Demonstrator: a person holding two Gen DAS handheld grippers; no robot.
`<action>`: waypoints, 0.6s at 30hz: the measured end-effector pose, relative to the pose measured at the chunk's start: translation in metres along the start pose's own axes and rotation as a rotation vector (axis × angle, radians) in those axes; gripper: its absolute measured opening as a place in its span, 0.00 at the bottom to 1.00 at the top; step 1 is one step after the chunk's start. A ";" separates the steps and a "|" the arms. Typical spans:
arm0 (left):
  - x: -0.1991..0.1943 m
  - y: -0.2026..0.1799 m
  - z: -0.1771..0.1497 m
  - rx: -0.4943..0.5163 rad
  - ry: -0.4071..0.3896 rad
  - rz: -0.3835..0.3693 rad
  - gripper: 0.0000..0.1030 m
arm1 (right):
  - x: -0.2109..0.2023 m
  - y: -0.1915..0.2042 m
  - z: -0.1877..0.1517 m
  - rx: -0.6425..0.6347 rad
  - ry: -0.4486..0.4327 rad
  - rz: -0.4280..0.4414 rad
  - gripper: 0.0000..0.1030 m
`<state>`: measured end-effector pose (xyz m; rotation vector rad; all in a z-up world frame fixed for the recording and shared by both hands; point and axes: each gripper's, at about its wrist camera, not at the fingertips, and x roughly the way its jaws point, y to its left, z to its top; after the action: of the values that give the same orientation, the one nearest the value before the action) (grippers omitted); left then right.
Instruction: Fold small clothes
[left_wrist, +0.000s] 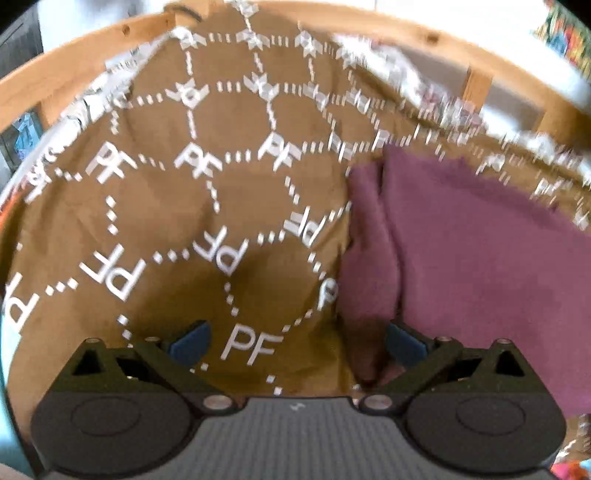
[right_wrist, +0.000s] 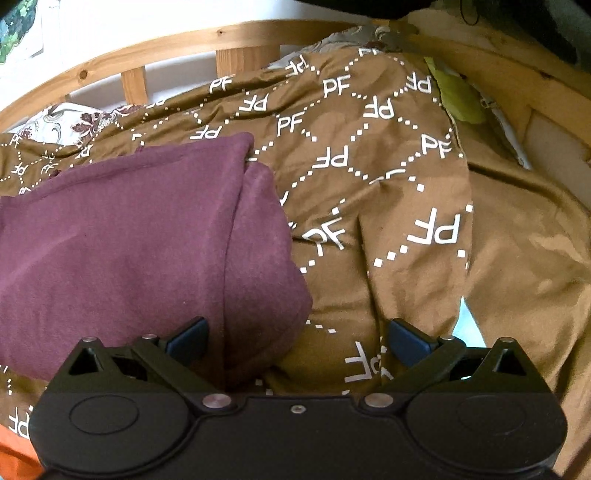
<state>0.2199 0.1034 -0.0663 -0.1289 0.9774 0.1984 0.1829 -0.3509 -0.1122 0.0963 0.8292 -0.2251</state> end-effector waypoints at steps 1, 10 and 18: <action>0.008 -0.002 0.001 0.007 0.034 0.037 0.99 | 0.000 0.000 0.000 0.001 0.002 0.001 0.99; 0.009 0.003 -0.002 -0.012 0.065 0.076 0.99 | -0.004 -0.003 -0.001 0.017 -0.008 0.006 0.99; 0.004 0.034 0.010 -0.215 0.052 -0.107 0.99 | -0.021 0.004 0.000 -0.018 -0.099 -0.022 0.99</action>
<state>0.2227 0.1391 -0.0650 -0.3847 0.9968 0.2021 0.1707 -0.3434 -0.0967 0.0584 0.7341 -0.2415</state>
